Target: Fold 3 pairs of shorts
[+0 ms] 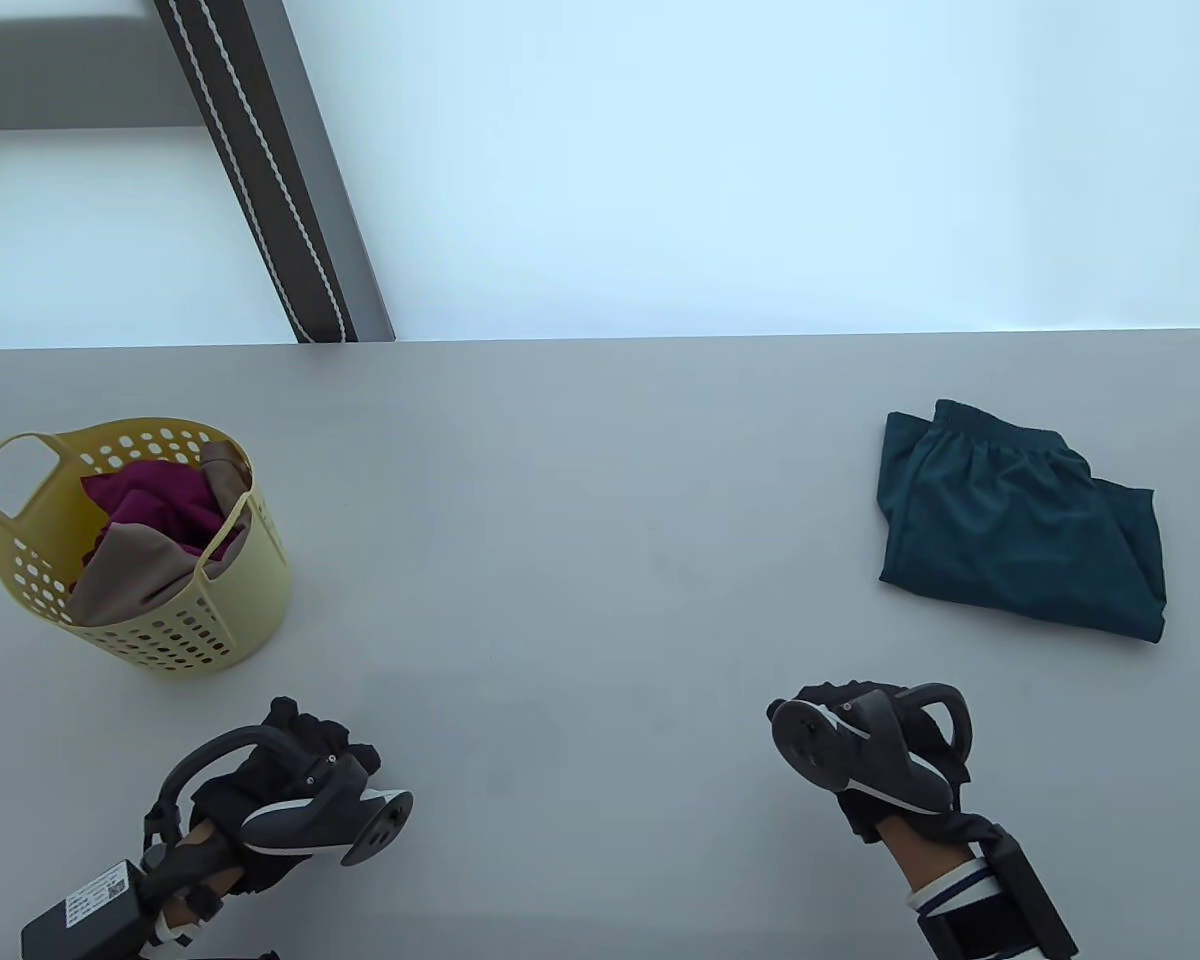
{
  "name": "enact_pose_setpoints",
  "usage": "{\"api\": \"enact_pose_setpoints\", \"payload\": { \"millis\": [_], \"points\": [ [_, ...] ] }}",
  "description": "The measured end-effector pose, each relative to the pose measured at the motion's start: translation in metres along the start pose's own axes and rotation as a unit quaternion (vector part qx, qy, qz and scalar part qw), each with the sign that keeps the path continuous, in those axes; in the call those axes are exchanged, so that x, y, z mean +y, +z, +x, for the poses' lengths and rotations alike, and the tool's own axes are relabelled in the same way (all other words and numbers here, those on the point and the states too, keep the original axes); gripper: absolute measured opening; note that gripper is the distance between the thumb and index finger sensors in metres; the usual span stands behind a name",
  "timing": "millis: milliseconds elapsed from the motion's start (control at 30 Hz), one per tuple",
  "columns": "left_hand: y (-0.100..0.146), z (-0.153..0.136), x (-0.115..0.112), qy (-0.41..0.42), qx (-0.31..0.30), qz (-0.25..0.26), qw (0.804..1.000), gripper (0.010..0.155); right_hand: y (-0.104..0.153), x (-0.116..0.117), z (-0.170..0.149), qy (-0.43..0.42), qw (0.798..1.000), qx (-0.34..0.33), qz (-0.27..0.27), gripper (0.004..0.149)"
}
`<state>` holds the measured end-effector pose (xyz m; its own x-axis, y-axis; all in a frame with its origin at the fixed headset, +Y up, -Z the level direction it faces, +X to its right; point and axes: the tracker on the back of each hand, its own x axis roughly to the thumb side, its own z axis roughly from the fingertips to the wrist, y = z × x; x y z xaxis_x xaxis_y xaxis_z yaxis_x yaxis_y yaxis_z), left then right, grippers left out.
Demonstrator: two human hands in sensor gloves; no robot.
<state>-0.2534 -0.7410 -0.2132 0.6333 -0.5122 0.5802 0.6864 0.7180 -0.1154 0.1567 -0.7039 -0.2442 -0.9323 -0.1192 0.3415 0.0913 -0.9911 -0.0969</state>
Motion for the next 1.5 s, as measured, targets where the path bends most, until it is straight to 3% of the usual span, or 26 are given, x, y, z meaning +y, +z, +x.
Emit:
{"api": "enact_pose_setpoints", "payload": {
  "millis": [133, 333, 400, 467, 533, 600, 667, 733, 833, 900, 933, 1000, 1033, 1067, 1100, 1133, 1167, 1233, 1300, 1500],
  "points": [
    [-0.003, -0.007, -0.006, 0.002, 0.017, -0.011, 1.0, 0.058, -0.005, 0.019, 0.01, -0.033, 0.997, -0.016, 0.072, 0.037],
    [-0.003, -0.016, -0.009, -0.011, 0.052, -0.004, 0.999, 0.059, -0.003, 0.027, 0.016, -0.032, 0.995, -0.031, 0.092, 0.037],
    [0.001, -0.022, -0.004, -0.033, 0.1, 0.031, 0.994, 0.061, -0.004, 0.026, 0.015, -0.035, 0.995, -0.03, 0.088, 0.037],
    [0.013, -0.03, 0.006, -0.051, 0.171, 0.133, 0.975, 0.059, -0.004, 0.024, 0.015, -0.04, 0.995, -0.03, 0.082, 0.037],
    [0.033, -0.045, 0.022, -0.081, 0.262, 0.257, 0.927, 0.055, -0.003, 0.02, 0.015, -0.04, 0.996, -0.032, 0.074, 0.037],
    [0.054, -0.065, 0.037, -0.127, 0.332, 0.315, 0.88, 0.058, -0.002, 0.019, 0.016, -0.035, 0.996, -0.036, 0.069, 0.037],
    [0.075, -0.09, 0.048, -0.147, 0.385, 0.341, 0.845, 0.069, -0.002, 0.018, 0.015, -0.029, 0.997, -0.036, 0.063, 0.037],
    [0.089, -0.115, 0.053, -0.118, 0.409, 0.333, 0.842, 0.084, -0.002, 0.018, 0.015, -0.028, 0.997, -0.036, 0.061, 0.037],
    [0.092, -0.166, 0.052, 0.038, 0.371, 0.259, 0.891, 0.105, -0.003, 0.016, 0.015, -0.035, 0.997, -0.036, 0.057, 0.037],
    [0.08, -0.201, 0.041, 0.154, 0.33, 0.156, 0.918, 0.108, -0.003, 0.016, 0.016, -0.031, 0.997, -0.036, 0.056, 0.037],
    [0.075, -0.21, 0.037, 0.164, 0.325, 0.12, 0.924, 0.107, -0.003, 0.016, 0.015, -0.028, 0.997, -0.036, 0.055, 0.037],
    [0.062, -0.226, 0.028, 0.143, 0.319, 0.054, 0.935, 0.093, -0.003, 0.016, 0.015, -0.025, 0.998, -0.035, 0.054, 0.037],
    [0.056, -0.231, 0.025, 0.138, 0.32, 0.03, 0.937, 0.075, -0.003, 0.015, 0.014, -0.026, 0.998, -0.034, 0.055, 0.037],
    [0.05, -0.236, 0.022, 0.13, 0.348, 0.027, 0.928, 0.051, -0.003, 0.016, 0.014, -0.027, 0.998, -0.033, 0.055, 0.037],
    [0.049, -0.238, 0.022, 0.121, 0.364, 0.035, 0.923, 0.04, -0.003, 0.016, 0.014, -0.028, 0.998, -0.033, 0.056, 0.037],
    [0.048, -0.242, 0.024, 0.122, 0.365, 0.043, 0.922, 0.039, -0.003, 0.016, 0.014, -0.027, 0.997, -0.033, 0.057, 0.037],
    [0.051, -0.247, 0.028, 0.147, 0.369, 0.055, 0.916, 0.039, -0.003, 0.016, 0.014, -0.026, 0.997, -0.033, 0.058, 0.037],
    [0.062, -0.257, 0.042, 0.216, 0.401, 0.123, 0.882, 0.037, -0.003, 0.016, 0.015, -0.024, 0.997, -0.033, 0.059, 0.037],
    [0.075, -0.267, 0.059, 0.23, 0.43, 0.17, 0.856, 0.038, -0.003, 0.016, 0.014, -0.025, 0.997, -0.032, 0.06, 0.037],
    [0.134, -0.297, 0.132, 0.239, 0.506, 0.367, 0.743, 0.038, -0.003, 0.015, 0.013, -0.022, 0.998, -0.028, 0.061, 0.037]
  ]
}}
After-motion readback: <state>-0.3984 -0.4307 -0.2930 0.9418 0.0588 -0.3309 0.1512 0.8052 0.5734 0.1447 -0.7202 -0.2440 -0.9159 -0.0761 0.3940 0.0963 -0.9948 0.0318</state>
